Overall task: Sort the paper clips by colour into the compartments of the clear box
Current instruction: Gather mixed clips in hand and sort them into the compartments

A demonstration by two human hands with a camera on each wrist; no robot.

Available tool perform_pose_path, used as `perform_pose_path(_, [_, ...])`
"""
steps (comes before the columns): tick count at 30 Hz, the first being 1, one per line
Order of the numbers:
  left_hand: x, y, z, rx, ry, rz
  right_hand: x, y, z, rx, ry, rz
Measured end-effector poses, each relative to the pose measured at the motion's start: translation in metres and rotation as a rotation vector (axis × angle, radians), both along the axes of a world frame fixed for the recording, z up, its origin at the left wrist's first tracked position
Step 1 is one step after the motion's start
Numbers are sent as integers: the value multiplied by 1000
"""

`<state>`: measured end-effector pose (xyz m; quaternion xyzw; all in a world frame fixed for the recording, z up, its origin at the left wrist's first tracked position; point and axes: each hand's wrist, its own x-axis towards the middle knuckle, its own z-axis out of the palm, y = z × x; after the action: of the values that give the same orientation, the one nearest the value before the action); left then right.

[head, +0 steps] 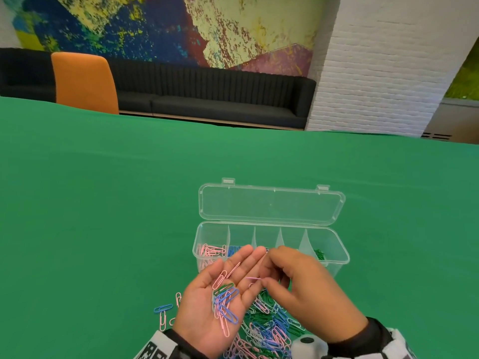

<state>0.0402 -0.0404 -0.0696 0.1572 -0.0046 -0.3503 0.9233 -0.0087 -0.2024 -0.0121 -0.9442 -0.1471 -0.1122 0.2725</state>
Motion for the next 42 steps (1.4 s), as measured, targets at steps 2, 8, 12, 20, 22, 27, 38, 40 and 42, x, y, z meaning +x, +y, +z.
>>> perform_pose_path(2, [2,-1,-7,79,-70,90,0,-3,1,20,19,2])
perform_pose_path(8, [-1,1,-2,-72,13,55,20,-21,1,259,0,-280])
perform_pose_path(12, [-1,-1,6,-100,86,26,43,-26,-2,234,117,-345])
perform_pose_path(20, [-2,0,5,-108,113,9,26,-12,16,131,220,-122])
perform_pose_path(22, [-5,-1,9,-118,120,9,19,-8,23,107,238,-56])
perform_pose_path(27, [-6,-2,10,-100,181,51,17,-2,25,24,226,-66])
perform_pose_path(38, [-5,4,3,-188,45,-10,24,8,13,200,480,21])
perform_pose_path(40, [-6,4,5,-179,45,6,24,7,14,221,477,24])
perform_pose_path(42, [-6,4,6,-186,65,16,24,3,15,222,475,10])
